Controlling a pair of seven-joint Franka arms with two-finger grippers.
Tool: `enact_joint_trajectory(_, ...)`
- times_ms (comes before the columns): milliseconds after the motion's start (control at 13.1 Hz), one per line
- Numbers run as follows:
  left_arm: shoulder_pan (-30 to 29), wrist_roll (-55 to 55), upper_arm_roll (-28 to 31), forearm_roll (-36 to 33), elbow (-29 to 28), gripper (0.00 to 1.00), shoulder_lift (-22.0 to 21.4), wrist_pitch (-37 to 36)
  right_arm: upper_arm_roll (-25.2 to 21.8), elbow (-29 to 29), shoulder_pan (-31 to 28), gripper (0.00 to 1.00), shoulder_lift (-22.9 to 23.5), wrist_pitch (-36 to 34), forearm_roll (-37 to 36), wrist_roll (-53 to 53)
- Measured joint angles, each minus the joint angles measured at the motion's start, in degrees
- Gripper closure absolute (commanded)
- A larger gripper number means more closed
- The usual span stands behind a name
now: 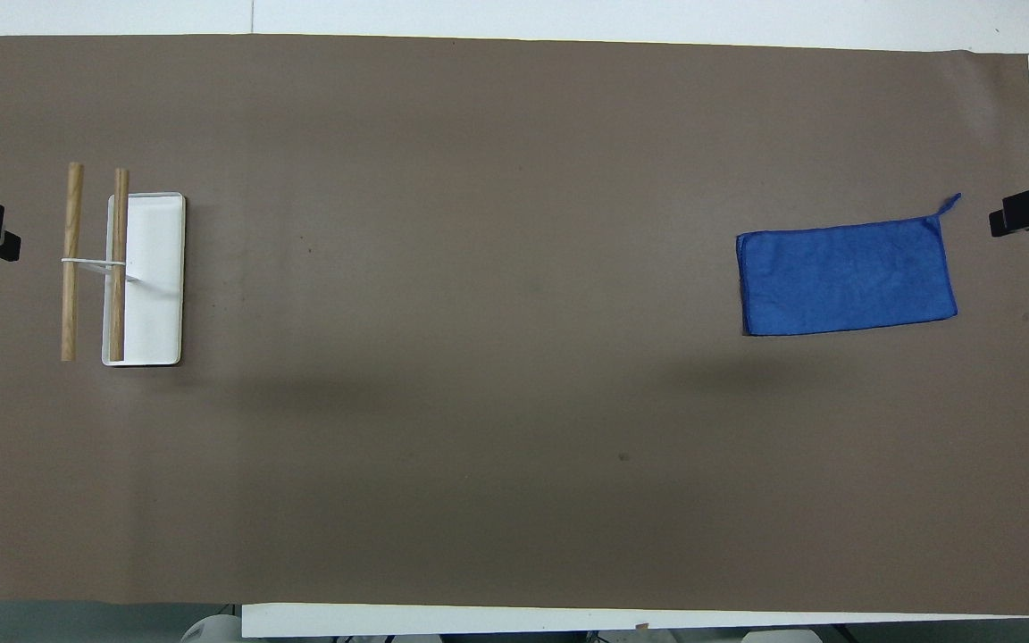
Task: Right arm passes towel to left arm to hang
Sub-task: 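Reach the right gripper toward the blue towel's near edge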
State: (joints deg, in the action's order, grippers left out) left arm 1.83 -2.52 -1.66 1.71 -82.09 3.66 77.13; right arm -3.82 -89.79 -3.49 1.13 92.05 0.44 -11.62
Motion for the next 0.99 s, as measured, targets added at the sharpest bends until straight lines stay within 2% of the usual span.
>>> enact_joint_trajectory(764, 0.0, 0.0, 0.0, 0.0, 0.0, 0.0, 0.0, 0.0, -0.34, -1.33, -0.17, 0.0, 0.23, 0.63, 0.0, -0.03)
enact_joint_trajectory(841, 0.0, 0.0, 0.0, 0.0, 0.0, 0.0, 0.0, 0.0, -0.53, -3.55, -0.42, 0.0, 0.41, 3.27, 0.0, -0.12)
enact_joint_trajectory(994, 0.0, 0.0, 0.0, 0.0, -0.01, 0.0, 0.0, 0.0, -0.67, -11.08, -0.86, 0.0, 1.17, 13.84, 0.0, -1.07)
